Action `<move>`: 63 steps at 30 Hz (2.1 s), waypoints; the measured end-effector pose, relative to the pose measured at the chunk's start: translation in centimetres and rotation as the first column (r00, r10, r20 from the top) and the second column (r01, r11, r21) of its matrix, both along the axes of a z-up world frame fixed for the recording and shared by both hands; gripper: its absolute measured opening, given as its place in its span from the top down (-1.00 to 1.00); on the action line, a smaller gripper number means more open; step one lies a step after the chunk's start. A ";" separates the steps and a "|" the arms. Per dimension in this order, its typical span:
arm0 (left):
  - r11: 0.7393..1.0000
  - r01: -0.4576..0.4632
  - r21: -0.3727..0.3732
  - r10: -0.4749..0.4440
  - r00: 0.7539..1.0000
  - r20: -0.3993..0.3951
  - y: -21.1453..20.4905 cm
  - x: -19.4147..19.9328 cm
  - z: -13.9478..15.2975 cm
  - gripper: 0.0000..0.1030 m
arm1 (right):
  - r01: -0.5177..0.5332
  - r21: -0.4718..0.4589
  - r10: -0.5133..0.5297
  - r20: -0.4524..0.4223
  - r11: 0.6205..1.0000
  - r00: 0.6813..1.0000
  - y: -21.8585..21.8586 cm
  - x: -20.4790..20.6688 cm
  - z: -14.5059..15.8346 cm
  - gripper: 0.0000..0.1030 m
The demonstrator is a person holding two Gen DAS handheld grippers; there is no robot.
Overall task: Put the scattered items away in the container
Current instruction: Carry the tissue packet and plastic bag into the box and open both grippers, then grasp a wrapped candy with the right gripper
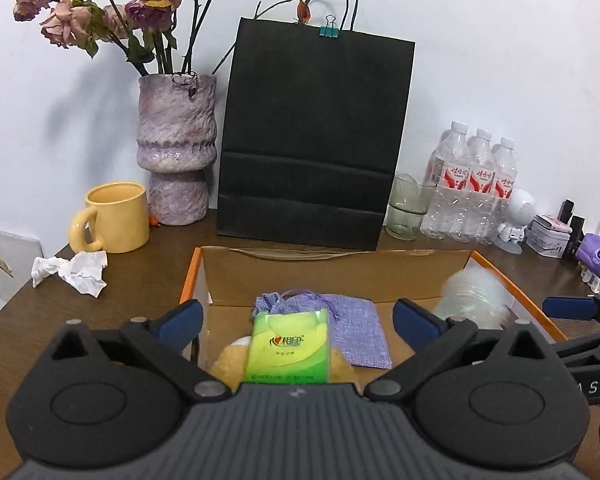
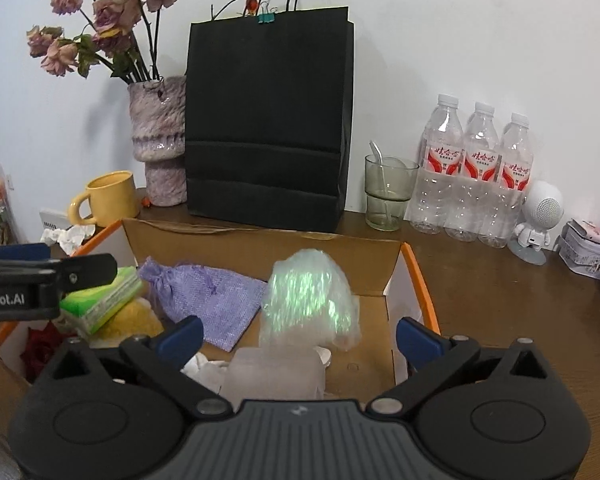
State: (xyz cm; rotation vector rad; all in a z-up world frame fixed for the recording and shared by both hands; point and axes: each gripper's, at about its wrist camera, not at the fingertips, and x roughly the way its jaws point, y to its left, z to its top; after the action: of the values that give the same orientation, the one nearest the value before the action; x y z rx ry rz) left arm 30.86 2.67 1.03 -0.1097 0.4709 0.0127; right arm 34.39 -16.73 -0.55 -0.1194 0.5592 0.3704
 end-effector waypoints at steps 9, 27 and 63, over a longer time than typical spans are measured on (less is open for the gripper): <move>1.000 -0.018 0.000 0.018 1.000 -0.021 0.2 0.3 -0.2 -1.00 | -0.001 -0.004 0.001 0.011 1.000 1.000 0.1 -0.3 0.4 -1.00; 1.000 -0.002 -0.023 0.002 1.000 0.013 1.1 -4.7 1.0 -1.00 | 0.000 0.002 -0.001 0.079 1.000 0.997 -1.7 -5.3 2.2 -1.00; 0.995 0.091 0.051 -0.081 0.979 -0.185 0.4 -12.4 -6.7 0.70 | 0.018 -0.006 -0.019 -0.111 1.000 0.994 -2.4 -10.3 -6.1 0.67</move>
State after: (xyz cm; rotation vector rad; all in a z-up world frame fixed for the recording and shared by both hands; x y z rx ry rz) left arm 18.44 3.02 -5.67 -0.0296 0.6578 -0.0485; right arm 24.09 -19.08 -6.68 -0.0992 0.6712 0.3593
